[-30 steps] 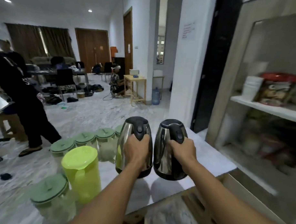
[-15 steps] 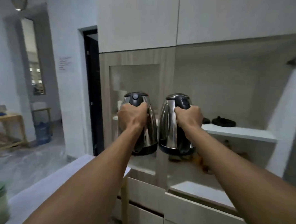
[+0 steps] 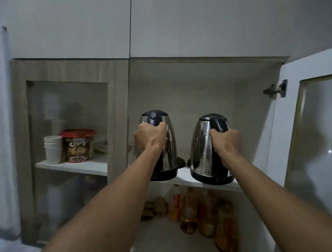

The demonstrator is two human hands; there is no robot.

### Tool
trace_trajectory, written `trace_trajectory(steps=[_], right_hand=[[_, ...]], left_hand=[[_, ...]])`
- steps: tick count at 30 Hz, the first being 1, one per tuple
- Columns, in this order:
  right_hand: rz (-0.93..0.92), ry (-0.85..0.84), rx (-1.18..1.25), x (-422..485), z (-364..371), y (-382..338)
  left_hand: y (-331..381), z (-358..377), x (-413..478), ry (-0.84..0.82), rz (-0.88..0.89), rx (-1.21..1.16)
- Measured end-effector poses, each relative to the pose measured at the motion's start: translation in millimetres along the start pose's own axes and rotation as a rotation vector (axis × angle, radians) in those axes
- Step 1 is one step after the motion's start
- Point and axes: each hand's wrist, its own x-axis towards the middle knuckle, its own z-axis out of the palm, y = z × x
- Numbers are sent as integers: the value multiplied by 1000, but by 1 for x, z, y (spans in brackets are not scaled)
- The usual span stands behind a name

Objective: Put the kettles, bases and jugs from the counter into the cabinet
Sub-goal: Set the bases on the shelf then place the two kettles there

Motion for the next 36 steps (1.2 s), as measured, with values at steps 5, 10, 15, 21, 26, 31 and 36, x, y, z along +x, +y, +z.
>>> trace_trajectory(steps=[5, 10, 15, 21, 26, 31, 36], right_hand=[[-12, 21, 10, 69, 34, 25], [37, 57, 19, 121, 85, 55], [87, 97, 4, 167, 133, 82], [134, 101, -37, 196, 170, 111], [124, 26, -39, 208, 180, 117], [129, -32, -42, 209, 173, 113], [140, -81, -56, 189, 157, 120]], left_hand=[[-12, 74, 49, -29, 2, 19], [-42, 139, 103, -67, 27, 5], [-68, 192, 149, -153, 8, 18], [-103, 229, 175, -237, -39, 28], [-114, 239, 179, -274, -3, 12], [-112, 240, 170, -309, 8, 46], [-115, 228, 154, -214, -64, 51]])
